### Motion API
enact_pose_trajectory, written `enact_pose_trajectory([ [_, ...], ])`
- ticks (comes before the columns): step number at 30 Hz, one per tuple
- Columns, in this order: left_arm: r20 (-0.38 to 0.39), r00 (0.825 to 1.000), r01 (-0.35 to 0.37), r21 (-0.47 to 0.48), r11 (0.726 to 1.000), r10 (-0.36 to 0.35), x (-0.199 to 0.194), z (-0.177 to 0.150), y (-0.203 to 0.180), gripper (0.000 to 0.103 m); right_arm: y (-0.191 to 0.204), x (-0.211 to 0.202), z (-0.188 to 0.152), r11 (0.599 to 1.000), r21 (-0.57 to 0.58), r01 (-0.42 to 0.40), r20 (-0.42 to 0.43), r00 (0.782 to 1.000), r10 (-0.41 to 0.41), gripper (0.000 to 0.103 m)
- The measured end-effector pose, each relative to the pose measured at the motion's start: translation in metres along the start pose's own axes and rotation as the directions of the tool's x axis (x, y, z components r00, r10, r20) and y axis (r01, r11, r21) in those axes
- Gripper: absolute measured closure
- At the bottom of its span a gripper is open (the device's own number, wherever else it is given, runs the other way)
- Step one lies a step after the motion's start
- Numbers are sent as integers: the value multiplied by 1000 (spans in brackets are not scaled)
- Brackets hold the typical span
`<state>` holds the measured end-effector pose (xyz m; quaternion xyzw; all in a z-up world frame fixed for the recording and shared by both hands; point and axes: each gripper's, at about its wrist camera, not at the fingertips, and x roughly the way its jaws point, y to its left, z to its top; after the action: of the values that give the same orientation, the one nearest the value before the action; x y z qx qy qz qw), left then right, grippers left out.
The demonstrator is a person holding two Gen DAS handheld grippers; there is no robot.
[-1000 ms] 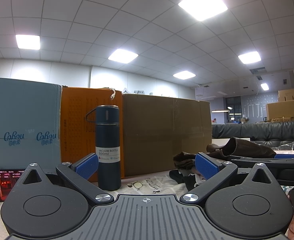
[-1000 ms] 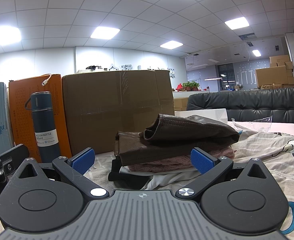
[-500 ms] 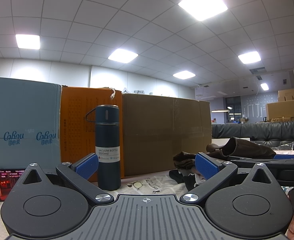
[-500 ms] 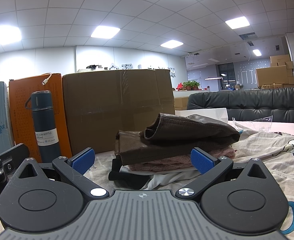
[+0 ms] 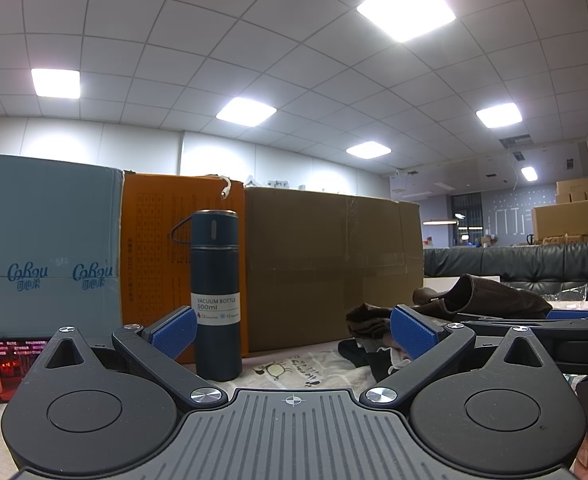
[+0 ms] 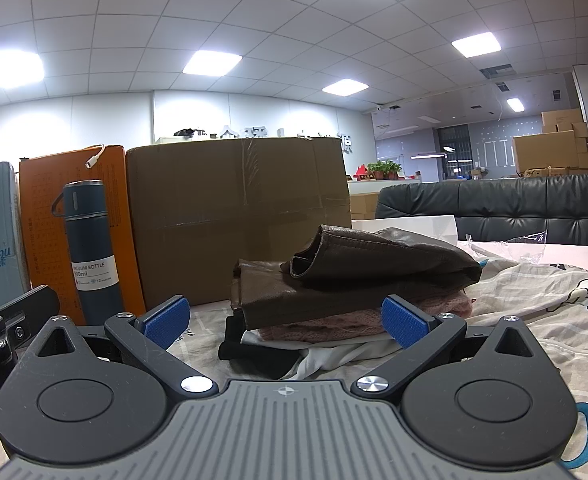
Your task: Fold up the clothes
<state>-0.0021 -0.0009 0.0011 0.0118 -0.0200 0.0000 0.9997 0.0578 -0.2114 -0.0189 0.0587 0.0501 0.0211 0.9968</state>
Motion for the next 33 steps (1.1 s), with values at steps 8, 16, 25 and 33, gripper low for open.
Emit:
enact_pose_trajectory([
  [8,0,1000,0,0,1000,0,0,0,0,0,1,0,0,1000,-5,-9,-4,1000,9,0],
  [16,0,1000,0,0,1000,0,0,-1,1,0,1,-1,0,1000,-8,-12,-5,1000,12,0],
  [25,-1,1000,1,0,1000,-1,1,0,1,0,2,-1,0,1000,-9,-12,-4,1000,12,0],
  [33,-1,1000,1,0,1000,-1,1,-1,1,0,2,-1,0,1000,-9,-13,-3,1000,13,0],
])
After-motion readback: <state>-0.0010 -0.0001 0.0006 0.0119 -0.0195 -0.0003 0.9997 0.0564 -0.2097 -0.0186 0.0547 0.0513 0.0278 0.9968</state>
